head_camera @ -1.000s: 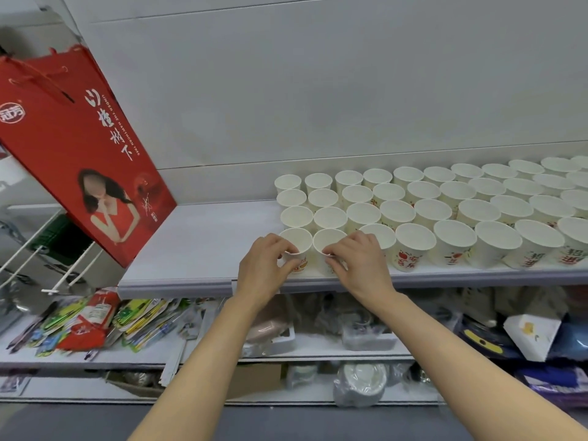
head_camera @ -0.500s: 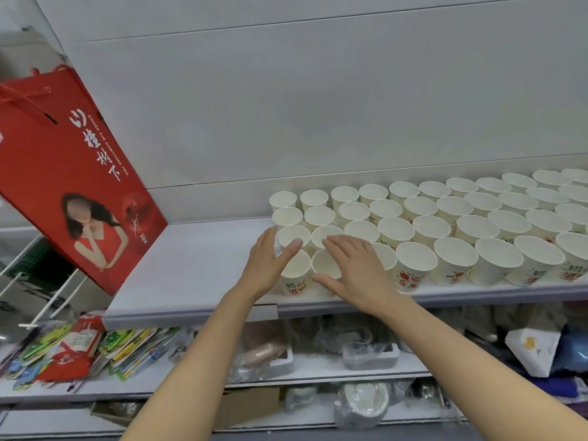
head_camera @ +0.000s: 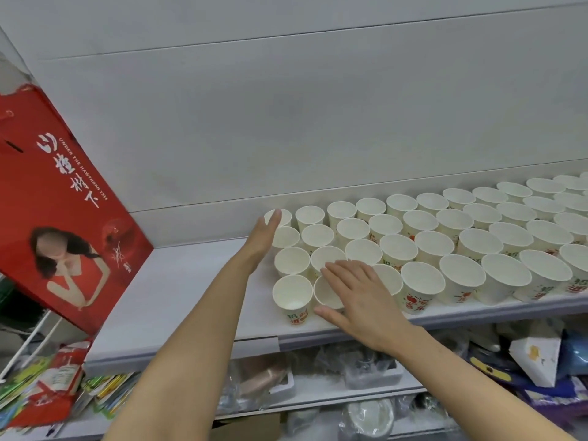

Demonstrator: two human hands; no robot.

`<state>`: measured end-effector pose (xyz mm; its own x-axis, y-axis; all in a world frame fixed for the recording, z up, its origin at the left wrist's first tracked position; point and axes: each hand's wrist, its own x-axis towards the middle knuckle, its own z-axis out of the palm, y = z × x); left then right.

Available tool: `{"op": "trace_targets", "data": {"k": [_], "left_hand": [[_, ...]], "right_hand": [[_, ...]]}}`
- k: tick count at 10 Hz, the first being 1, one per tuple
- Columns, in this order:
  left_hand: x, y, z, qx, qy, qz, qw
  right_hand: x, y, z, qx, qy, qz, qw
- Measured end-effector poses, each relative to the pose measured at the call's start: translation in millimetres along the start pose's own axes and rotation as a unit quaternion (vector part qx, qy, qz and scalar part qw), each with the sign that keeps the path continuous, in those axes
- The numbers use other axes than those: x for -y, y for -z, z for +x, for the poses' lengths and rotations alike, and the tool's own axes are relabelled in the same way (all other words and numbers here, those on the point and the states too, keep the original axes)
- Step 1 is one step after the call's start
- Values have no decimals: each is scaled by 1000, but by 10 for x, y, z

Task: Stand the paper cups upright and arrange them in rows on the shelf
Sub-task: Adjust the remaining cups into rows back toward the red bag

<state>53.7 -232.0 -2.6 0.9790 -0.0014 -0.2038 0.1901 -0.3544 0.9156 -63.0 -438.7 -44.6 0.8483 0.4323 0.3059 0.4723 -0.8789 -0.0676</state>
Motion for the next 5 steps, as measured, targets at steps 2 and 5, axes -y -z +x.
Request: {"op": "trace_targets", "data": {"k": [2, 5], "left_hand": [[159, 5, 152, 8, -3, -6, 1000], [674, 177, -252, -208, -68, -44, 975]], "right_hand": [[60, -12, -48, -7, -11, 15, 1000], [-131, 266, -345, -231, -21, 59, 971]]}}
